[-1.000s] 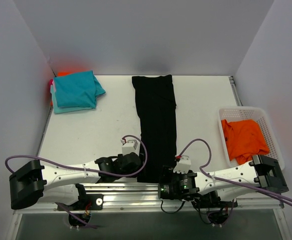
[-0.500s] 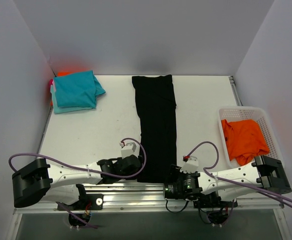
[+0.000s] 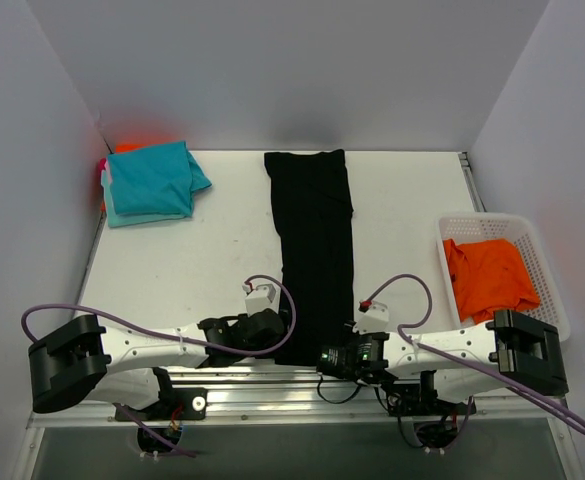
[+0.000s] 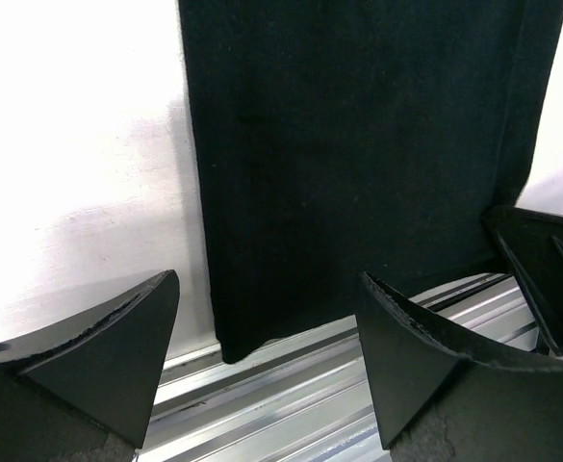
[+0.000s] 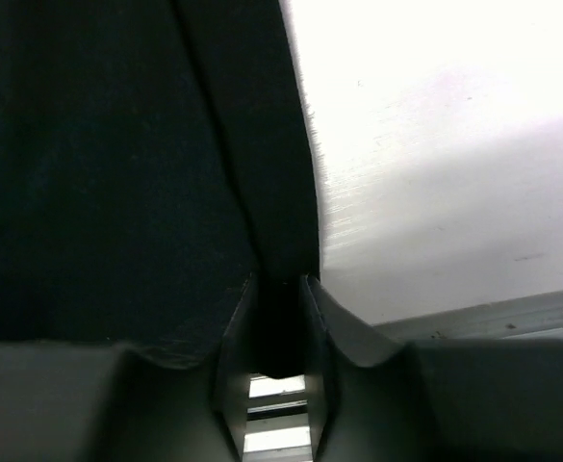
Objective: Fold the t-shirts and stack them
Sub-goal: Fold the tshirt
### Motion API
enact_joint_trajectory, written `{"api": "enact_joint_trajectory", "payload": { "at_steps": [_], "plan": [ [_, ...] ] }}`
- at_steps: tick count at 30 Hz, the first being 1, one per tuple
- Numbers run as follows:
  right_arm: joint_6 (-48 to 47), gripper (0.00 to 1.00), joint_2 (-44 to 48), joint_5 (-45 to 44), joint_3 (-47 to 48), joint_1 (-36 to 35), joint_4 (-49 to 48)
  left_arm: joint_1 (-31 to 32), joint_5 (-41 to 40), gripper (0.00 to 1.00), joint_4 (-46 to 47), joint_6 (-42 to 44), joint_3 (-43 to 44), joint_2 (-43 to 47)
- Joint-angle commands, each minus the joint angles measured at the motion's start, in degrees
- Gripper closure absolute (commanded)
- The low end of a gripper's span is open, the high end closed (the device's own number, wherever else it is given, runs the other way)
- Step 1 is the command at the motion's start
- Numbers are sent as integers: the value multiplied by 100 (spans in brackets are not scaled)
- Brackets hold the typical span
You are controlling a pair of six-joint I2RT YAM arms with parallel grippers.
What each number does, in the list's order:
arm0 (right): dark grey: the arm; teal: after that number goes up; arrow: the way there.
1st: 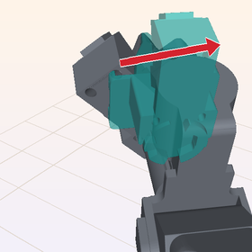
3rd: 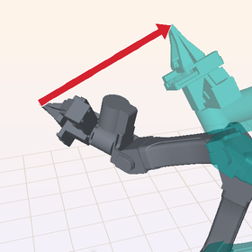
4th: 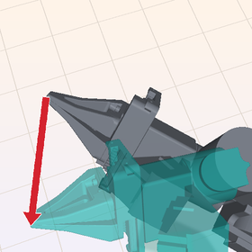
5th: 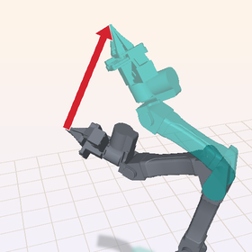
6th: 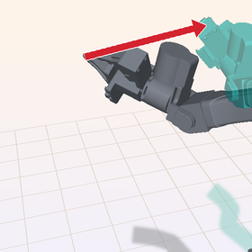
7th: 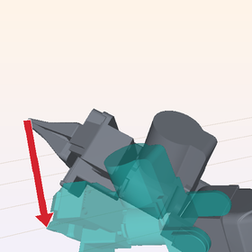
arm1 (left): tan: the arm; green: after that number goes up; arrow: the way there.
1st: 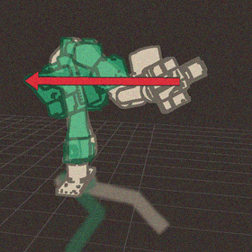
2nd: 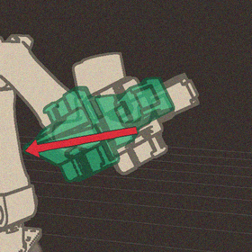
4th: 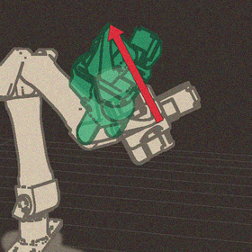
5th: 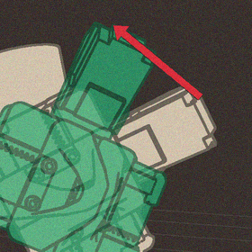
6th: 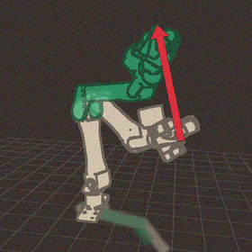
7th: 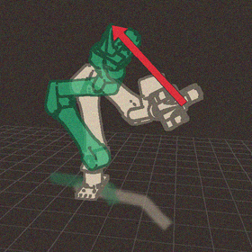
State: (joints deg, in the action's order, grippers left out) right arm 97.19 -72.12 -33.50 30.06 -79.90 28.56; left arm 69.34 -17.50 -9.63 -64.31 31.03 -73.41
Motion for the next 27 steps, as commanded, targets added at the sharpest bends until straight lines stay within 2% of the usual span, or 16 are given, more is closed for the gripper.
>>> {"api": "enact_joint_trajectory", "payload": {
  "at_steps": [1,3,6,13,15,16,17,20,21,23,24,27],
  "plan": [
    [-174,89,-171,-52,-115,44,-78,27,62,17,92,-29,35,-51],
    [-183,97,-224,-17,-115,44,-96,27,71,17,127,-37,26,-68],
    [-191,100,-224,27,-150,44,-122,27,71,17,163,-20,26,-130],
    [-235,100,-268,27,-150,44,-175,27,106,18,347,-2,9,-288],
    [-227,100,-303,27,-124,44,-157,27,132,23,426,15,17,-314],
    [-227,100,-338,19,-115,44,-157,27,150,27,453,41,18,-315],
    [-226,100,-347,10,-106,44,-149,27,167,37,470,68,35,-323],
    [-200,100,-347,-8,-97,44,-131,27,194,54,471,138,70,-332],
    [-209,100,-347,-8,-97,44,-122,27,203,66,462,173,70,-332],
    [-200,100,-338,-25,-89,44,-79,27,229,82,445,209,88,-341],
    [-191,100,-329,-25,-80,36,-61,27,238,97,418,200,97,-341],
    [-43,100,-242,-87,-10,-61,149,36,238,98,313,191,97,-175]
  ]
}}
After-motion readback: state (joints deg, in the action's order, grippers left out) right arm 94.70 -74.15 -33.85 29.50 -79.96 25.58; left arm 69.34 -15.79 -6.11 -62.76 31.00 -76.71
